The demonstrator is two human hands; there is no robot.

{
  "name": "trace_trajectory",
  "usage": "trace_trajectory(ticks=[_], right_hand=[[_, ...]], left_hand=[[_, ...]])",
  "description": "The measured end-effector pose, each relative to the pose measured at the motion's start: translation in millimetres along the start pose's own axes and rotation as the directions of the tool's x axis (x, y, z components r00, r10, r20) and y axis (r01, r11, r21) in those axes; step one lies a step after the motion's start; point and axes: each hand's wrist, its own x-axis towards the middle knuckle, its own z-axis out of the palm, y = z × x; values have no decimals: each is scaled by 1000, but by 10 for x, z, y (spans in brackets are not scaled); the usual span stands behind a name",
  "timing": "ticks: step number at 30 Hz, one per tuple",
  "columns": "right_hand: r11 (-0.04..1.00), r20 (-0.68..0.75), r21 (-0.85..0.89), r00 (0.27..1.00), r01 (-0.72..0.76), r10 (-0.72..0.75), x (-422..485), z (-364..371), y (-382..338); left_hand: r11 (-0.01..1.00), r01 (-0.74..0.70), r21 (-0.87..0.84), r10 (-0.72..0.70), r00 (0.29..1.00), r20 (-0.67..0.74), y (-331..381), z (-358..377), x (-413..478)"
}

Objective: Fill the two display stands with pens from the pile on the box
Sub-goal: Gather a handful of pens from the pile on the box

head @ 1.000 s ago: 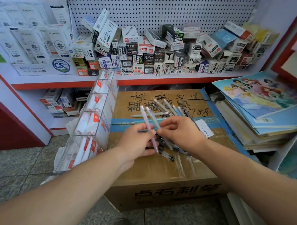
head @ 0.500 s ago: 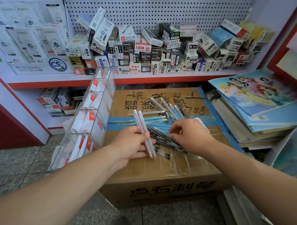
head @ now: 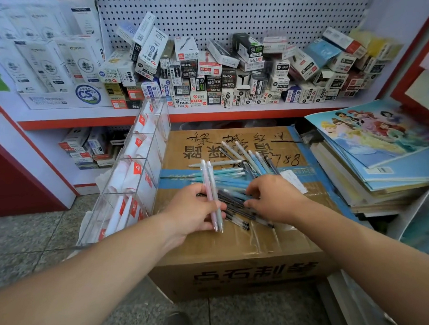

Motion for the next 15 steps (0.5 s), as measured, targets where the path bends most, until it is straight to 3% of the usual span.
trace_trajectory(ticks=[9, 12, 15], right_hand=[[999, -17, 53, 1000, 12, -11, 6, 54, 23], [988, -158, 149, 987, 33, -9, -10, 22, 44], [923, -315, 372, 949, 101, 23, -45, -46, -5]], left_hand=[[999, 32, -3, -32, 999, 12, -29, 68, 27], [999, 26, -31, -25, 1000, 17, -15, 75, 32], [999, -3, -50, 5, 999, 36, 15, 112, 28]])
